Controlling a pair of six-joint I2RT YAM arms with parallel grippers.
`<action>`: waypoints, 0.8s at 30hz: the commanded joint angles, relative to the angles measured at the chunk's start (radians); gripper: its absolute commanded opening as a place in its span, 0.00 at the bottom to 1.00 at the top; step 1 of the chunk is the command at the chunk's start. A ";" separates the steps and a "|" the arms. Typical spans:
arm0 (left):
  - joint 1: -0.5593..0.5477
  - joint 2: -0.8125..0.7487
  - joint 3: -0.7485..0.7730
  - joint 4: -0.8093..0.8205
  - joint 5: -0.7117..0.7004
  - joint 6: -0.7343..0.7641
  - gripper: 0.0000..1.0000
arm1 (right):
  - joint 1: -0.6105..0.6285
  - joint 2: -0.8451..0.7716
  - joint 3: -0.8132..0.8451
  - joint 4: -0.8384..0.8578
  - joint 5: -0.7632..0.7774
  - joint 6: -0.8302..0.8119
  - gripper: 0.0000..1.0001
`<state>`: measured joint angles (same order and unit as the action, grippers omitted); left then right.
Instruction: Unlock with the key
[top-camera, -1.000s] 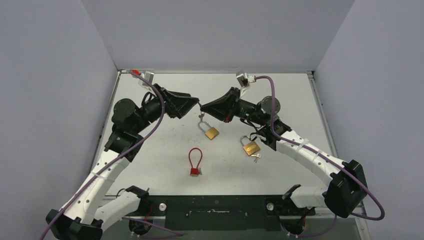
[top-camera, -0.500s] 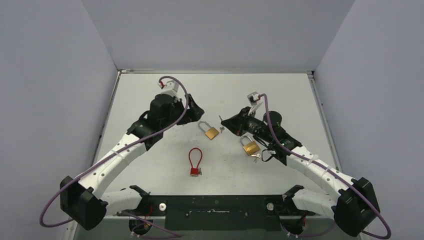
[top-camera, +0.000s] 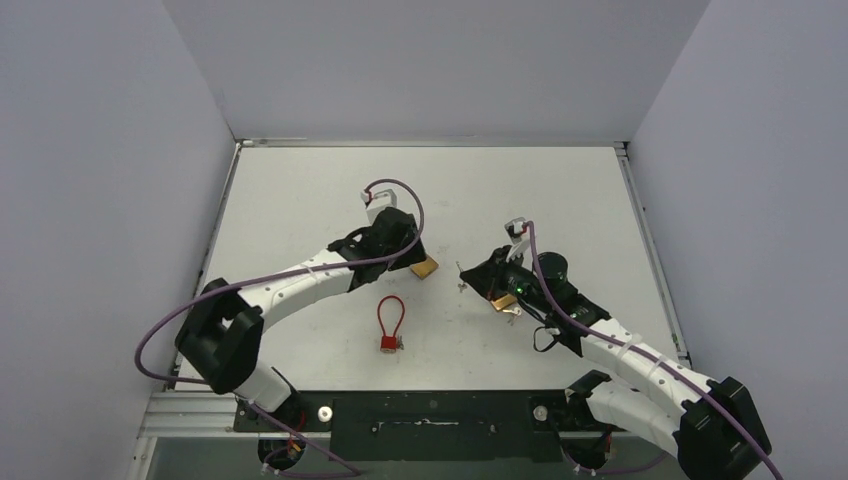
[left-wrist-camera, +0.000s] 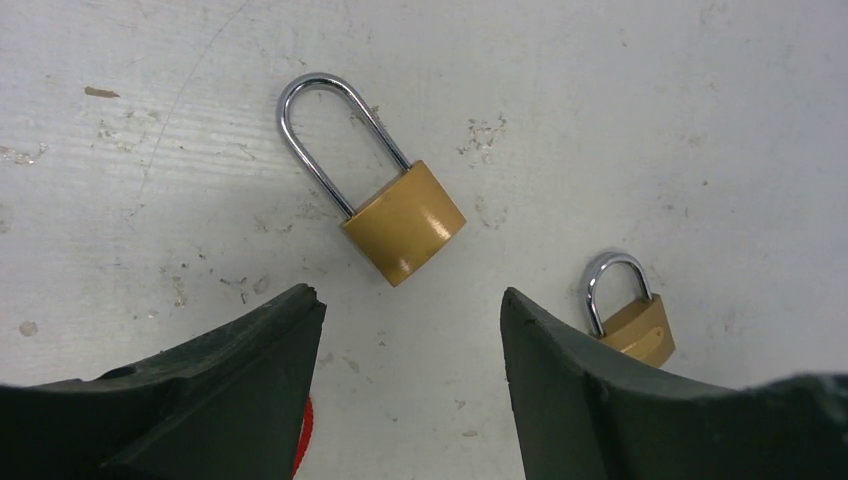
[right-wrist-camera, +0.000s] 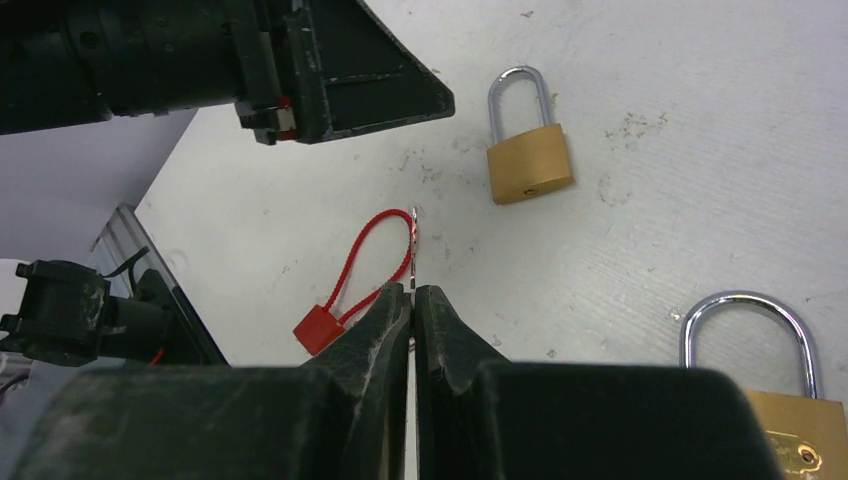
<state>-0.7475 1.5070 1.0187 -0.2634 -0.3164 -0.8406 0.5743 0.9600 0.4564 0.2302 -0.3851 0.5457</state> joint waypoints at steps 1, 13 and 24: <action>-0.006 0.110 0.099 0.073 -0.042 -0.052 0.61 | -0.010 -0.021 -0.025 0.040 0.017 -0.017 0.00; 0.002 0.438 0.353 -0.058 -0.269 -0.105 0.49 | -0.016 -0.036 -0.068 0.027 0.013 0.002 0.00; 0.016 0.567 0.416 -0.158 -0.196 -0.100 0.42 | -0.019 -0.031 -0.056 0.010 0.028 -0.003 0.00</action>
<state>-0.7452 2.0445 1.3792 -0.3634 -0.5346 -0.9360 0.5625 0.9405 0.3901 0.2111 -0.3767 0.5457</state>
